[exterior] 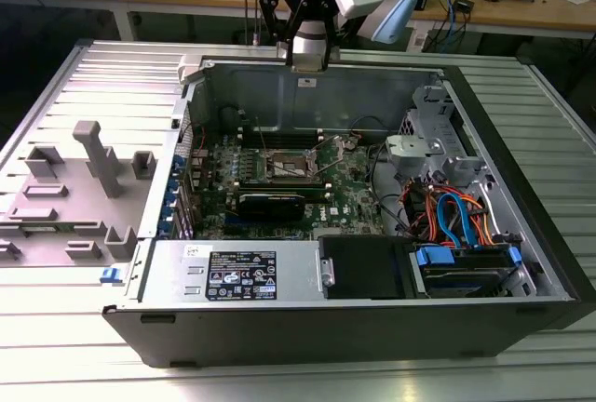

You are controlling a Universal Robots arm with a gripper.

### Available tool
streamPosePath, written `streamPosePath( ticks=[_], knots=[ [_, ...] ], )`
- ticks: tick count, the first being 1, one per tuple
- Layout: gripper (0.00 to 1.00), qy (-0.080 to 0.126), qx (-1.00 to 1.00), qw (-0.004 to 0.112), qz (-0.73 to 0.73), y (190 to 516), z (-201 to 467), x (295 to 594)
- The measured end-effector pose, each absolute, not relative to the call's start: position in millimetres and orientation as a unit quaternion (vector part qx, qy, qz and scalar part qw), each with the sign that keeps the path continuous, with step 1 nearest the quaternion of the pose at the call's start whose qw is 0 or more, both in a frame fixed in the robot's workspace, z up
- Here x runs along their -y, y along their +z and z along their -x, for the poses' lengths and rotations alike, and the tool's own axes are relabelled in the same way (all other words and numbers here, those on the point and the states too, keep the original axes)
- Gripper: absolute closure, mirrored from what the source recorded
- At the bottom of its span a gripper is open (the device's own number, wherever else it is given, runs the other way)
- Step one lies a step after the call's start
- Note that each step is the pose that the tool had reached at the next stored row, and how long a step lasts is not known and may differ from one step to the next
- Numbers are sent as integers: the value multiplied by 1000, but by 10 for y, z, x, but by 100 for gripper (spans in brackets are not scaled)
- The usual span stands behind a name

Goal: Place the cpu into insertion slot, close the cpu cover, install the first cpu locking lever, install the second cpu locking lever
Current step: 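Place the cpu into insertion slot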

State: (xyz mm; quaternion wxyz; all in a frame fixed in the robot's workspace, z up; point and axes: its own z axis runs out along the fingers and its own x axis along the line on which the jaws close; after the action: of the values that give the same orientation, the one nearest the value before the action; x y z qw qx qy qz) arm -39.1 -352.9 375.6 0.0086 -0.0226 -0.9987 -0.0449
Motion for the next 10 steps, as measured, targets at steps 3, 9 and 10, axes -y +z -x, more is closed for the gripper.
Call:
streamPosePath(
  ticks=[3,9,10],
  knots=[
    [46,-45,998,8,41,3753,391,3530],
    [46,-45,998,8,42,3750,392,3569],
    [46,-45,998,8,43,3750,392,3569]
  ],
)
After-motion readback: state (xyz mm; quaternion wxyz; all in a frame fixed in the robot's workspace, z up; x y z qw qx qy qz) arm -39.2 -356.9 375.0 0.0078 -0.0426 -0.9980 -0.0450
